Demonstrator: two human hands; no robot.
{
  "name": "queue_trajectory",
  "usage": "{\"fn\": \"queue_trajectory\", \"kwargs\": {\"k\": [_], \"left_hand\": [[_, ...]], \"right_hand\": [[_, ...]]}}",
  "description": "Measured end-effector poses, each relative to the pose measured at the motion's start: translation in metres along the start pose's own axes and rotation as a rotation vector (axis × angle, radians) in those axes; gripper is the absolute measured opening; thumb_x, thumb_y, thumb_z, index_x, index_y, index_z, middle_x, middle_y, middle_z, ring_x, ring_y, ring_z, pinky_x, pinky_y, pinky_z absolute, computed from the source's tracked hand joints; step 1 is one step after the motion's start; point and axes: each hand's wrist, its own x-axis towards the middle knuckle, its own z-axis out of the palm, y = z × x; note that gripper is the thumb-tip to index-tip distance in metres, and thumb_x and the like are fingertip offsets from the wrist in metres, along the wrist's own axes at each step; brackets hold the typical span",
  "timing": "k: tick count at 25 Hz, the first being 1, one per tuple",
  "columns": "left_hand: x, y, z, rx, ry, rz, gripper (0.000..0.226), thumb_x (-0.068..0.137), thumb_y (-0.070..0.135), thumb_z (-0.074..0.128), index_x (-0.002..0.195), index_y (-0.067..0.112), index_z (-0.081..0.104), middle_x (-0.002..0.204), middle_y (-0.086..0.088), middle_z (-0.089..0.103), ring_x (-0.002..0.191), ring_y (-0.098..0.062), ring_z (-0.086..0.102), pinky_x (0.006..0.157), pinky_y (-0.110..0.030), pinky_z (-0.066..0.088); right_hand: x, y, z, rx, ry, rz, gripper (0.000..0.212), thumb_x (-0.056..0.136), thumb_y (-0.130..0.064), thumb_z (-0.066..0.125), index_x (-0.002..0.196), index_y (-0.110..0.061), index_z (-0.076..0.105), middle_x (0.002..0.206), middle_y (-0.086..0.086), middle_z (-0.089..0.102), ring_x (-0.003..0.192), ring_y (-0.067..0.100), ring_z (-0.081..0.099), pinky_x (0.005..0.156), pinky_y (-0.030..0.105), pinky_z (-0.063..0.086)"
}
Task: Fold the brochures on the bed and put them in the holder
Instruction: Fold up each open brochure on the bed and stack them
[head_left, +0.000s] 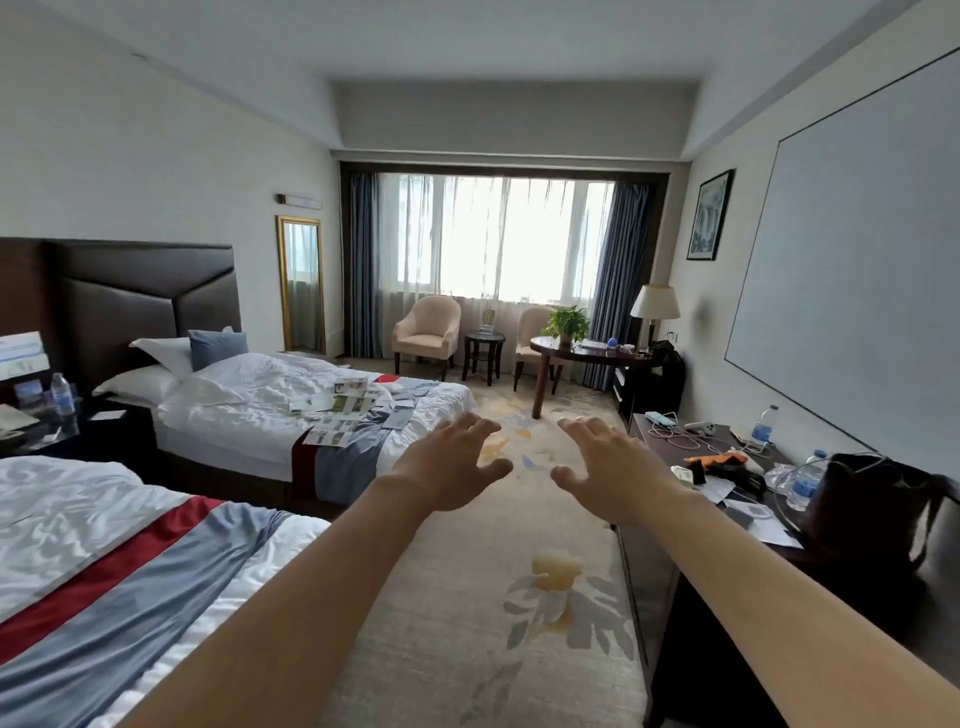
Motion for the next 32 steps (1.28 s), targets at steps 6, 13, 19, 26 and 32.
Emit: {"fn": "queue_trajectory", "kwargs": {"k": [6, 13, 19, 26, 32], "left_hand": [[0.047, -0.023, 0.022, 0.005, -0.044, -0.044, 0.061, 0.097, 0.057, 0.048, 0.149, 0.031, 0.034, 0.158, 0.003, 0.032, 0.142, -0.026, 0.035, 0.108, -0.044, 0.038], [0.130, -0.072, 0.036, -0.008, -0.051, 0.002, 0.058, 0.098, 0.054, 0.048, 0.150, 0.030, 0.034, 0.156, 0.003, 0.034, 0.141, -0.025, 0.036, 0.111, -0.045, 0.038], [0.190, -0.109, 0.047, -0.009, -0.076, 0.026, 0.063, 0.097, 0.056, 0.048, 0.151, 0.028, 0.033, 0.157, 0.004, 0.032, 0.142, -0.024, 0.034, 0.108, -0.045, 0.039], [0.286, -0.153, 0.064, -0.034, -0.083, 0.033, 0.063, 0.097, 0.055, 0.048, 0.152, 0.027, 0.033, 0.157, 0.003, 0.033, 0.141, -0.023, 0.036, 0.111, -0.045, 0.038], [0.392, -0.179, 0.093, -0.024, -0.066, 0.018, 0.065, 0.096, 0.058, 0.048, 0.152, 0.028, 0.033, 0.159, 0.005, 0.032, 0.144, -0.019, 0.033, 0.112, -0.043, 0.036]], "right_hand": [[0.044, 0.022, 0.022, 0.042, -0.039, 0.054, 0.070, 0.098, -0.056, 0.046, 0.157, -0.026, 0.021, 0.160, 0.001, 0.032, 0.139, 0.029, 0.041, 0.111, 0.045, 0.033], [0.129, 0.042, 0.056, 0.045, -0.043, 0.111, 0.066, 0.099, -0.053, 0.045, 0.156, -0.027, 0.024, 0.159, 0.001, 0.034, 0.139, 0.030, 0.041, 0.112, 0.046, 0.031], [0.193, 0.054, 0.069, 0.043, -0.045, 0.131, 0.072, 0.094, -0.057, 0.052, 0.154, -0.027, 0.029, 0.156, 0.003, 0.039, 0.138, 0.029, 0.042, 0.112, 0.045, 0.032], [0.290, 0.080, 0.094, 0.029, -0.080, 0.112, 0.075, 0.095, -0.059, 0.049, 0.157, -0.026, 0.023, 0.159, 0.003, 0.033, 0.140, 0.031, 0.039, 0.111, 0.045, 0.033], [0.385, 0.131, 0.126, 0.021, -0.073, 0.091, 0.075, 0.095, -0.059, 0.048, 0.157, -0.027, 0.022, 0.160, -0.001, 0.031, 0.141, 0.027, 0.039, 0.107, 0.043, 0.036]]}}
